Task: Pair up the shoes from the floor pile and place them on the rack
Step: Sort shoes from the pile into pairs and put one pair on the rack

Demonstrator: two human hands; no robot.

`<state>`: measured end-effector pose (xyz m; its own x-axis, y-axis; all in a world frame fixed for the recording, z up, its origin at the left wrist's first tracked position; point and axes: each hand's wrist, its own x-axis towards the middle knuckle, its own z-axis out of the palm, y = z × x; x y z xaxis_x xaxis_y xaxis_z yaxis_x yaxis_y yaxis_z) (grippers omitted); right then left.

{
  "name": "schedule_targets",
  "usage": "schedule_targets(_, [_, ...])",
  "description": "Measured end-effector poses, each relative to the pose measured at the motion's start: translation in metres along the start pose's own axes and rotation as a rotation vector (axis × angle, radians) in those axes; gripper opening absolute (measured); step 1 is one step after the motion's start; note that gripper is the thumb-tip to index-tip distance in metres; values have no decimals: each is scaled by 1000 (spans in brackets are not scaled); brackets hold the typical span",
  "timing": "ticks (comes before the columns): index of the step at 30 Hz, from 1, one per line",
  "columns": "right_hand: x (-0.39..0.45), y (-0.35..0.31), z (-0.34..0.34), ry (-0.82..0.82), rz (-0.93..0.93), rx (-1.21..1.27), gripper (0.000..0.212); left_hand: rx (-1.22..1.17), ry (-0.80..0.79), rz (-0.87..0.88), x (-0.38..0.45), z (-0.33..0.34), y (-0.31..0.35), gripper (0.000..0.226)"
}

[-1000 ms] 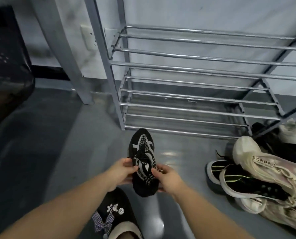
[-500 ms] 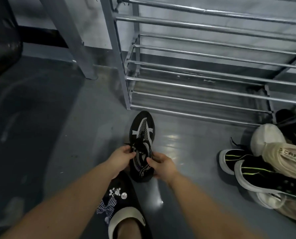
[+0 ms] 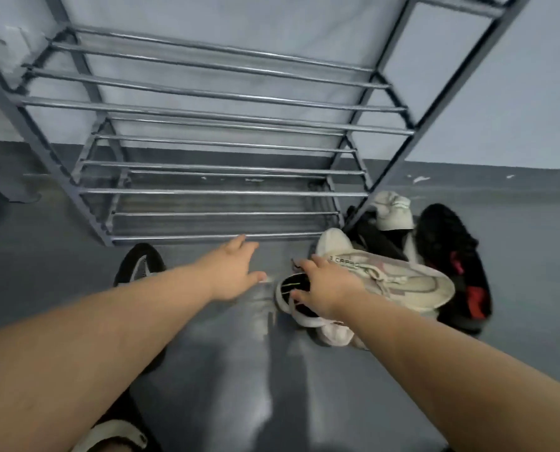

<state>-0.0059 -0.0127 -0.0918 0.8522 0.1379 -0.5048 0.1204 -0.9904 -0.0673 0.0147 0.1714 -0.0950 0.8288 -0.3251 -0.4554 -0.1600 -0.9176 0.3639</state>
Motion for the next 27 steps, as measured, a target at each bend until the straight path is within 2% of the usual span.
schedule_targets(5, [-27,92,-17,69,148,-27,69,214,-68,182,25,-28,93,70])
schedule_targets(10, [-37,154,-12,78,306,32,75,253,-126,208,60,-12,148,72])
schedule_targets(15, [-26,186,-15,112,405,141,70,124,-168,109,88,27,149,79])
schedule_targets(21, [-8,196,-7,56,423,202,58,-45,-179,18,114,40,139,85])
schedule_targets(27, [3,196,-5,20,470,179,52,-25,-155,10,122,38,134,76])
